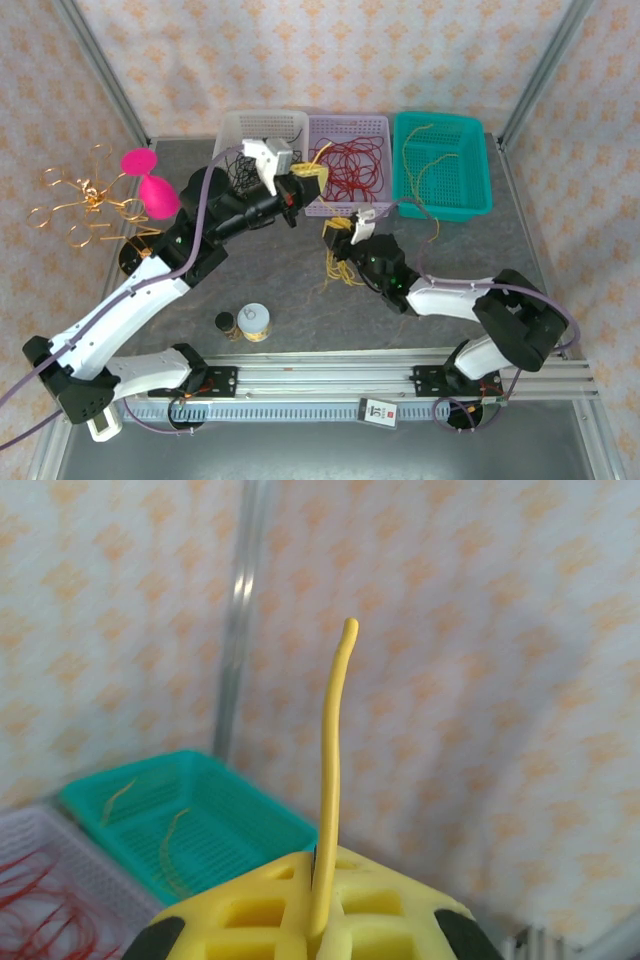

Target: Untangle the cables

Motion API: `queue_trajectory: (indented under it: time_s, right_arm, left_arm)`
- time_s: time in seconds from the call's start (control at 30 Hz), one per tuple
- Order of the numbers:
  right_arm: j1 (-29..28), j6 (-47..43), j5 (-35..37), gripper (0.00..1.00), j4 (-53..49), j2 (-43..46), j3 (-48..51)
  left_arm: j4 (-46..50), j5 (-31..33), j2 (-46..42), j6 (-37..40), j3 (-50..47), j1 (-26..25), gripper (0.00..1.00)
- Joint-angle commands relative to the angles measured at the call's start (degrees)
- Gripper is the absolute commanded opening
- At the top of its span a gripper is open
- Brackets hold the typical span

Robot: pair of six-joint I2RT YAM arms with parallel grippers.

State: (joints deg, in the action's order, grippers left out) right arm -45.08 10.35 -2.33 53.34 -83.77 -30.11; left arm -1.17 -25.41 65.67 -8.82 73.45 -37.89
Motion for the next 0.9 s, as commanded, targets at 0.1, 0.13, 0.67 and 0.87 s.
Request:
queue_trajectory:
  time_s: [0.1, 0.13, 0.67, 0.87]
  right_arm:
    - [1.0, 9.0, 9.1, 0.2, -3.1, -4.7, 9.7]
    - [1.0, 9.2, 9.3, 0.2, -3.1, -5.0, 10.5]
    - [6.6, 16.2, 3.4, 0.41, -14.2, -9.6, 12.4]
    - [8.9, 17.6, -3.1, 0.34, -15.1, -10.1, 11.4]
  left_arm:
    - [-1.1, 10.6, 2.4, 9.7, 25.5, 1.3, 0.0]
    - [-0.6, 11.3, 3.5, 10.3, 28.2, 1.7, 0.0]
    - [6.8, 13.7, 15.3, 14.1, 54.7, 8.4, 0.0]
    - [7.9, 12.7, 15.5, 13.9, 55.1, 9.1, 0.0]
